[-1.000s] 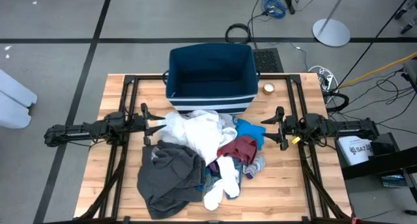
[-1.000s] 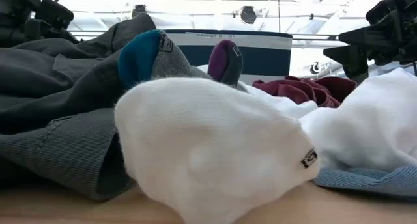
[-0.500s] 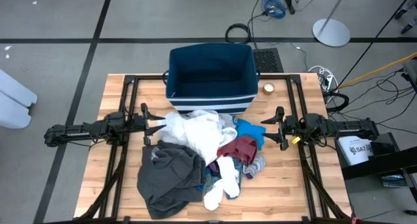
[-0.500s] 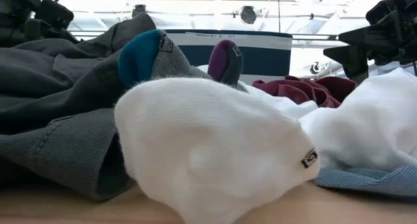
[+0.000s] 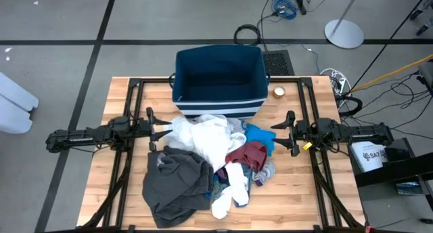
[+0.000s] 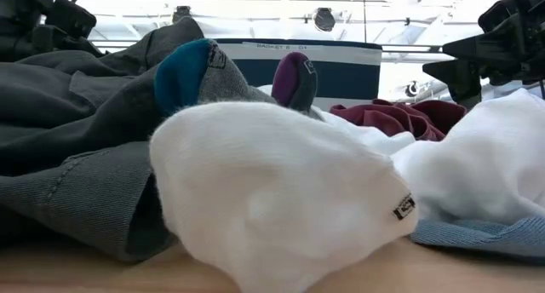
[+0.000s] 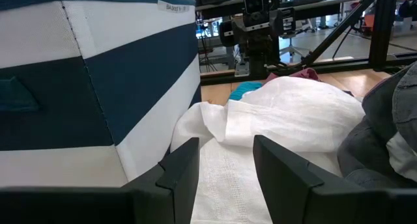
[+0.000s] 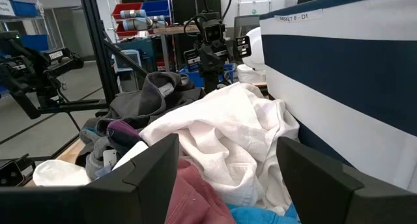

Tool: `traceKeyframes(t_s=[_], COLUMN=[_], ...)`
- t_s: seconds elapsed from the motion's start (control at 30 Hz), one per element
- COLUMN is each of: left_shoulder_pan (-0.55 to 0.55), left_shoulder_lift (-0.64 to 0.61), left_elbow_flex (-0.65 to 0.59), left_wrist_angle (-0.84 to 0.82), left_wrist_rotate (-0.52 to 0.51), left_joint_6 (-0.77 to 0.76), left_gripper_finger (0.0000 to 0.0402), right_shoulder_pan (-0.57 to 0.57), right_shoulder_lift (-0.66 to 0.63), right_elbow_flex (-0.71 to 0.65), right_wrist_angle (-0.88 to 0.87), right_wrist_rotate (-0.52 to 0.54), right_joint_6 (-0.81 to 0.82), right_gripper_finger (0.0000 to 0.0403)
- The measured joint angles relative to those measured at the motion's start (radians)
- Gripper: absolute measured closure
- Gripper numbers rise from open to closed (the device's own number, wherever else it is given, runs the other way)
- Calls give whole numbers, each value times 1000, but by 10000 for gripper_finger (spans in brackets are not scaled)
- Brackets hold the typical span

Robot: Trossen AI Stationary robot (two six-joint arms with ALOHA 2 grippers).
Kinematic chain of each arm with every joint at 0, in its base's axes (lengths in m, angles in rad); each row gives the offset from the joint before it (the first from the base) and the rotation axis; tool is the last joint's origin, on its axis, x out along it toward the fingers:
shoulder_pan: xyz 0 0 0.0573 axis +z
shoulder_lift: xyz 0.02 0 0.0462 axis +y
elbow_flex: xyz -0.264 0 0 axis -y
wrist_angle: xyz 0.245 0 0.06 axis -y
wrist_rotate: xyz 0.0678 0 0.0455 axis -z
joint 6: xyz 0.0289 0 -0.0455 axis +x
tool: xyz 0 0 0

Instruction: Sort clothes

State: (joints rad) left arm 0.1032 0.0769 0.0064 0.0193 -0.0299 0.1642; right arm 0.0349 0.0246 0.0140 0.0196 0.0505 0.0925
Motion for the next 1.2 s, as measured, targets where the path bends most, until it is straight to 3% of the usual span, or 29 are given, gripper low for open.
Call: traceKeyframes(t_s=[0.97, 1.1, 1.2], left_shoulder_pan=[0, 0, 0], left_shoulder_lift=[0, 0, 0], left_elbow_flex=[0, 0, 0], left_wrist_angle=[1, 21, 20], left_wrist_rotate=[0, -1, -1], left_joint_6=[6, 46, -66], left_gripper_finger=[246, 246, 246], right_shoulder_pan=[0, 0, 0], right_shoulder_lift=[0, 0, 0], right_elbow_flex=[0, 0, 0], right_wrist_angle=[28, 64, 123], right_wrist_rotate=[3, 3, 4], right_joint_6=[0, 82, 164], right_gripper_finger=[156, 156, 156])
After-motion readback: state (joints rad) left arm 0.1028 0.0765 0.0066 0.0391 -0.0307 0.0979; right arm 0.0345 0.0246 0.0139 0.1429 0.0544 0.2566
